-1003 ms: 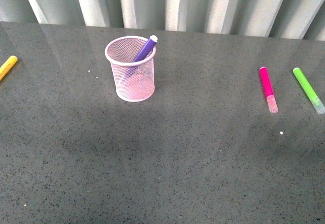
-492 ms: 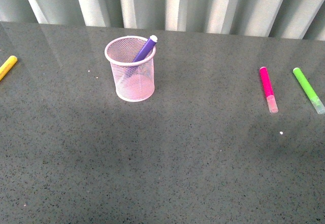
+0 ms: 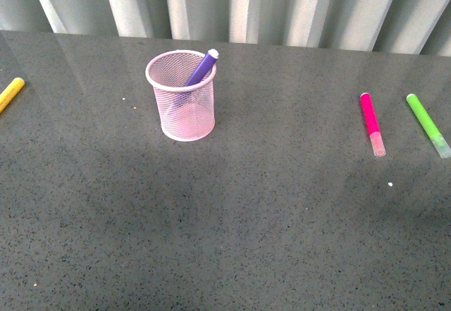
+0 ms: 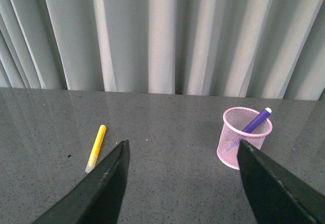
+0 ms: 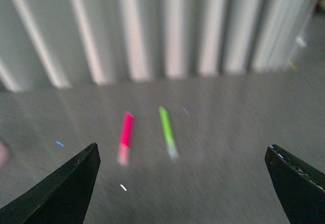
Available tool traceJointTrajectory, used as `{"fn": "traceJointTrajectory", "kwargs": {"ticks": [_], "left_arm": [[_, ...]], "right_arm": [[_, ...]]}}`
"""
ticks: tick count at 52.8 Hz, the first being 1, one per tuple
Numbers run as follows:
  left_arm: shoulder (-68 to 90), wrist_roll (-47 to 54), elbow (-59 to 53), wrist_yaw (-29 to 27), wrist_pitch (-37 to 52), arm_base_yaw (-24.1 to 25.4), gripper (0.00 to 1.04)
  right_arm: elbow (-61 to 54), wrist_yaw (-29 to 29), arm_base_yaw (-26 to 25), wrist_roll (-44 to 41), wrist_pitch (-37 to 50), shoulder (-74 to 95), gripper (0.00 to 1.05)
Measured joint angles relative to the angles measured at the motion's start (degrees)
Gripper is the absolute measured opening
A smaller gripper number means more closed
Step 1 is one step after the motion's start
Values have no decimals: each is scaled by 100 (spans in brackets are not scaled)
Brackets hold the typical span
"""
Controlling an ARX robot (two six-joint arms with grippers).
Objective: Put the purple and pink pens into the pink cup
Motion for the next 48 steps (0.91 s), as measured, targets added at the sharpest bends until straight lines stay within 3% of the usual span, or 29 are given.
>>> {"fn": "traceJointTrajectory", "kwargs": {"ticks": [3,8,14,24,48], "left_arm": [[-2,0,0,-7,0,0,81],[-2,11,0,2,0,0,100],[-4,15,0,0,0,0,98],[-4,15,0,0,0,0,98],[-4,15,0,0,0,0,98]], "right_arm": [[190,603,-157,319,2,1021,98],[656,81,-662,466,933,2822,98],[1666,-651,-883,748,1141,4924,98],[3265,-1425,-809,1622,409,7394,98],[5536,-1825,-734,1329,-463,9711,98]]}}
